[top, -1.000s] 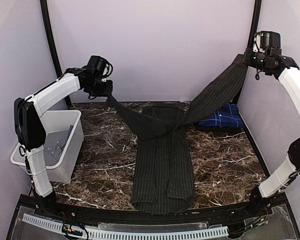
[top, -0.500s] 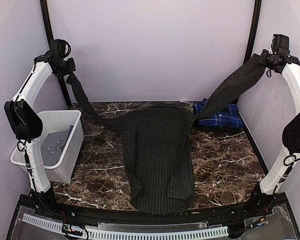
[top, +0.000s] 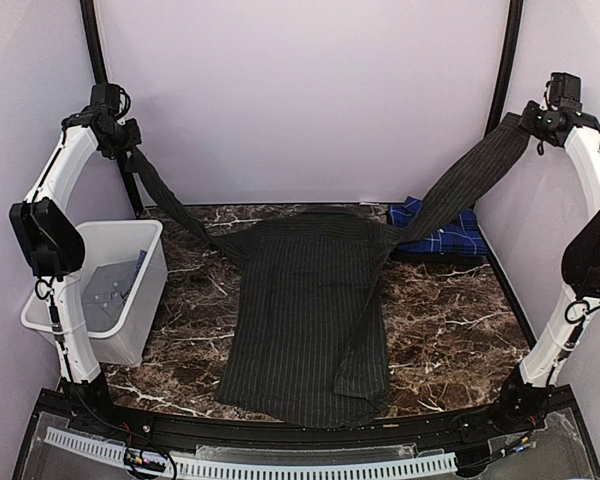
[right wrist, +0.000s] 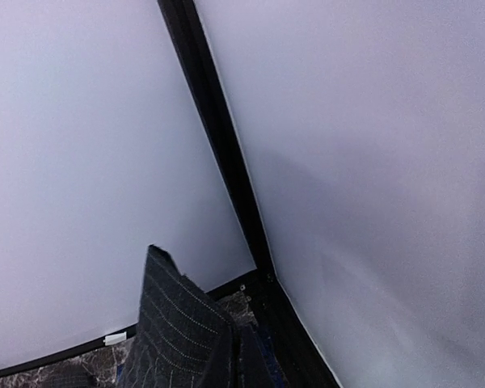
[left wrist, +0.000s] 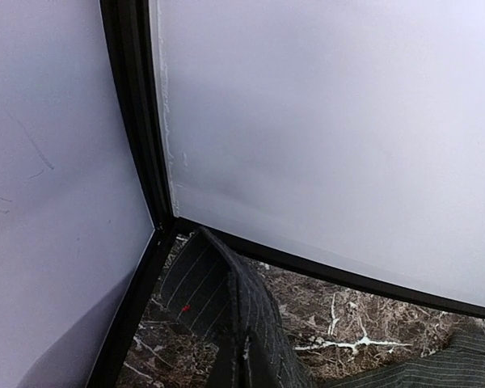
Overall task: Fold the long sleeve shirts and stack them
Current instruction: Flatten out the crumpled shirt at the center of the board.
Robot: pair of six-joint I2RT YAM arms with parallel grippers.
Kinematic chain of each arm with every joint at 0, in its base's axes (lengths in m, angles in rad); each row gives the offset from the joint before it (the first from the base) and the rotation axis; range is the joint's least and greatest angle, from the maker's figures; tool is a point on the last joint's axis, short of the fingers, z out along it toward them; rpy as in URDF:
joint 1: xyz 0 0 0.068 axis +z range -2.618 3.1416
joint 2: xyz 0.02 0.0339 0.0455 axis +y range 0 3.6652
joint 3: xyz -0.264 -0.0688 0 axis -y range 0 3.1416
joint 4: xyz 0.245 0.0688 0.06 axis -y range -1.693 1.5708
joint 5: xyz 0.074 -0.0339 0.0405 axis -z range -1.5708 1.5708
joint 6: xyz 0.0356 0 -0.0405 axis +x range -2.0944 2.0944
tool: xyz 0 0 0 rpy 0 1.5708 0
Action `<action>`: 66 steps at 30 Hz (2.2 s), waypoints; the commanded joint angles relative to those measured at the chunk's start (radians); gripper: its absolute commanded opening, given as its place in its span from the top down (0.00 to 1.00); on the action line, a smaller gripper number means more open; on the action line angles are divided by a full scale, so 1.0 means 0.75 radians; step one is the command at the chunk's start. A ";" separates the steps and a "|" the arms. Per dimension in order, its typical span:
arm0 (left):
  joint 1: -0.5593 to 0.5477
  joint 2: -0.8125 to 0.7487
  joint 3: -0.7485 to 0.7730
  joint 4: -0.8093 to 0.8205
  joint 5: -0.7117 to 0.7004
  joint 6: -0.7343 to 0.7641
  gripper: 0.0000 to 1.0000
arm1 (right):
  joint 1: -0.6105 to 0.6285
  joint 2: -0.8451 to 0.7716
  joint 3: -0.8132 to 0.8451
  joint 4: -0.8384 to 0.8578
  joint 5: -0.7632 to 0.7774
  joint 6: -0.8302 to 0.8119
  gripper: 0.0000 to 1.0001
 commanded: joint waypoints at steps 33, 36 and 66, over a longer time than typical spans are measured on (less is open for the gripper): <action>-0.709 0.008 -0.870 0.449 0.511 -0.265 0.44 | 1.153 -0.327 -1.176 0.198 0.085 0.118 0.56; -0.711 0.069 -0.907 0.536 0.551 -0.310 0.45 | 1.250 -0.194 -1.087 0.212 0.057 0.133 0.55; -0.374 0.175 -0.935 0.241 0.381 -0.085 0.50 | 1.353 0.120 -1.246 0.318 -0.088 0.134 0.50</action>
